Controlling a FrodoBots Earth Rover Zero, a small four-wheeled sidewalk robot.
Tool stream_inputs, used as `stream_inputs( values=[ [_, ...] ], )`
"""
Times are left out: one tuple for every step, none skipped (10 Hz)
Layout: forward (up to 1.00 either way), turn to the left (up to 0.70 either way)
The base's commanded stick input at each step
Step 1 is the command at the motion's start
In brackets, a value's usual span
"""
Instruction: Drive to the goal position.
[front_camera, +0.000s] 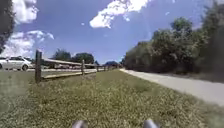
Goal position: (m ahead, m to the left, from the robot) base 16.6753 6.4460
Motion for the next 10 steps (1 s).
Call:
stream_inputs(
  values=[
    [0.50,-0.25],
    [0.50,-0.25],
    [0.50,-0.25],
    [0.50,-0.25],
    [0.50,-0.25],
    [0.50,-0.25],
    [0.50,-0.25],
    [0.50,-0.09],
    [0.50,-0.03],
    [0.50,0.00]
  ],
)
